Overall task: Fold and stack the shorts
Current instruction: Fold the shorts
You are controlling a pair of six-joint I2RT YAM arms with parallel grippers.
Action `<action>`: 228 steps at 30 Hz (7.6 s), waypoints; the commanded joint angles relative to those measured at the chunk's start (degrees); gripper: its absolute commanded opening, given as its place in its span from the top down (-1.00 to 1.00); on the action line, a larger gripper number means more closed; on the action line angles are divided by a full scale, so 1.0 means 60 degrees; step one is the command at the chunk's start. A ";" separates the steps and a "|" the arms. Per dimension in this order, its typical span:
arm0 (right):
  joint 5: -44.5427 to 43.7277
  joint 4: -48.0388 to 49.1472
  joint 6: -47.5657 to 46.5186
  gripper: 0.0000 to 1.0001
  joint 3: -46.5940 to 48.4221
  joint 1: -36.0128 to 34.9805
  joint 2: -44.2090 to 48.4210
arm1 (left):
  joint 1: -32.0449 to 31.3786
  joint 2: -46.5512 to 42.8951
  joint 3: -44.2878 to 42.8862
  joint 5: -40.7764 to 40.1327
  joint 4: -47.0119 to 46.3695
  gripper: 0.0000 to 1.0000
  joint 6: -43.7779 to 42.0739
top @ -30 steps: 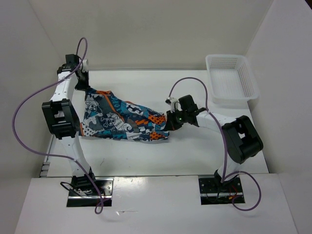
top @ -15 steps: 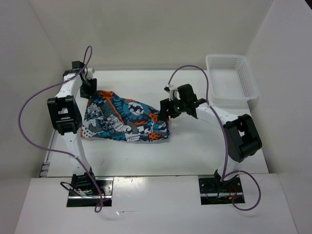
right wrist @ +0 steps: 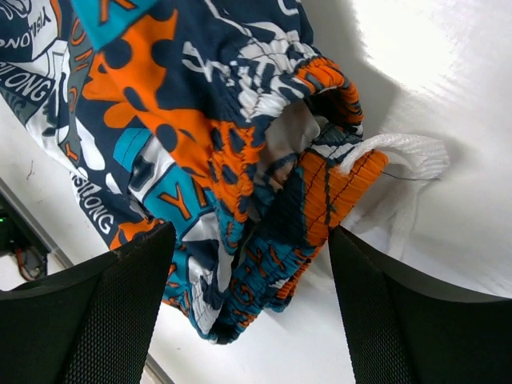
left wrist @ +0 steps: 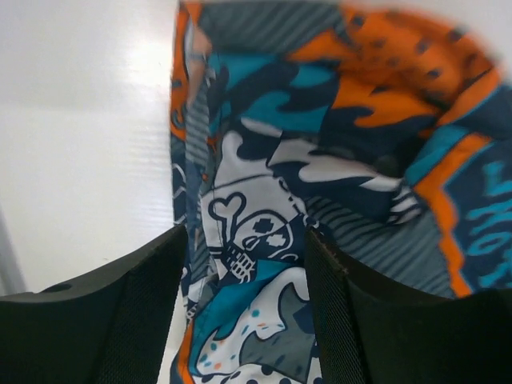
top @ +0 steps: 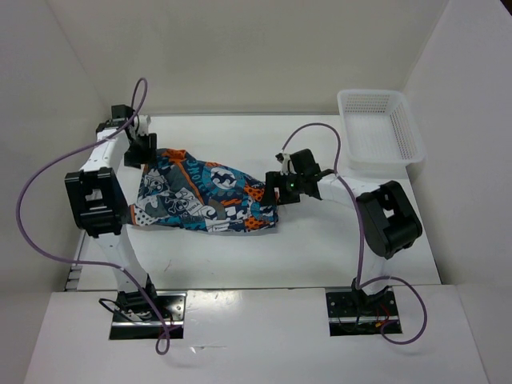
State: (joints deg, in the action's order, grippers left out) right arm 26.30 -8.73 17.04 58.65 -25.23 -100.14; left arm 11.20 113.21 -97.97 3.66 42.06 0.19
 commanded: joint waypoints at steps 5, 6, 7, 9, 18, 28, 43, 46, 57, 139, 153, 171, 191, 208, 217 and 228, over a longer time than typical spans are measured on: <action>0.0435 0.0956 0.0515 -0.65 -0.0122 0.0045 -0.0521 | 0.0125 0.1023 0.0815 -0.0024 -0.0140 -0.33 -0.0031; 0.0435 0.0957 0.0515 -0.62 -0.0122 0.0045 -0.0522 | 0.0125 0.1025 0.0816 -0.0285 -0.0140 -0.30 -0.0031; 0.0435 0.0957 0.0515 -0.62 -0.0122 -0.0042 -0.0522 | 0.0125 0.1112 0.0816 -0.0418 -0.0228 -0.30 -0.0031; 0.0435 0.1059 0.0515 -0.53 -0.0122 -0.0129 -0.0610 | 0.0125 0.1112 0.1108 -0.0522 -0.0344 -0.25 -0.0031; -0.0310 0.1236 0.0617 0.84 0.0156 -0.0233 -0.1064 | 0.0329 0.1010 0.1082 -0.0039 -0.0259 1.00 -0.0031; -0.1177 0.1031 -0.0114 1.00 0.0259 -0.0233 -0.0976 | 0.1281 0.0556 -0.0018 -0.1020 -0.0082 1.00 -0.0031; 0.0890 -0.0228 -0.1463 -0.52 0.0553 -0.0233 -0.0069 | 0.1370 0.0132 0.0715 0.1221 -0.0170 -0.20 -0.0031; 0.0671 -0.0537 -0.1463 -0.55 0.0157 -0.0233 0.0385 | 0.1370 0.0043 0.0363 0.1308 -0.0170 -0.28 -0.0031; -0.0079 -0.0976 -0.1243 -0.57 0.0053 -0.0233 0.0855 | 0.1240 0.1886 -0.2346 0.1382 -0.0127 -0.37 -0.0031; 0.0259 -0.1080 -0.1582 -0.59 0.0917 0.0500 0.0169 | 0.1649 0.0278 0.1004 0.2510 0.0388 -0.99 -0.0031; -0.0545 -0.0698 0.0266 -0.53 0.1006 0.0500 -0.0874 | 0.1649 0.0717 0.2471 0.2305 -0.0331 -0.99 -0.0031; -0.2243 -0.0303 0.0999 1.00 0.1636 0.0089 -0.2046 | 0.1649 0.1478 0.2984 0.2611 -0.0243 0.20 -0.0031; -0.0635 -0.3933 -0.3499 1.00 0.3260 0.2769 0.0267 | -0.2085 0.1465 0.2193 0.3725 -0.0331 0.35 -0.0031; -0.0912 -0.7129 -0.3207 1.00 0.8052 0.1513 -0.0125 | -0.3652 0.1902 0.1111 0.3711 -0.1576 0.69 -0.0031; -0.1863 -0.6733 -0.2416 1.00 0.9192 -0.0421 -0.1986 | -0.3962 0.2372 0.0348 0.3844 -0.1913 0.79 -0.0031; -0.2230 -0.6645 -0.2224 1.00 1.2665 -0.1888 -0.4550 | -0.3962 0.2372 0.0537 0.3930 -0.2221 0.83 -0.0031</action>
State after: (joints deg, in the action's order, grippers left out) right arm 14.85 -49.76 2.76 128.51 -36.64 -127.11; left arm -12.71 126.28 -94.52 26.83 30.81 0.45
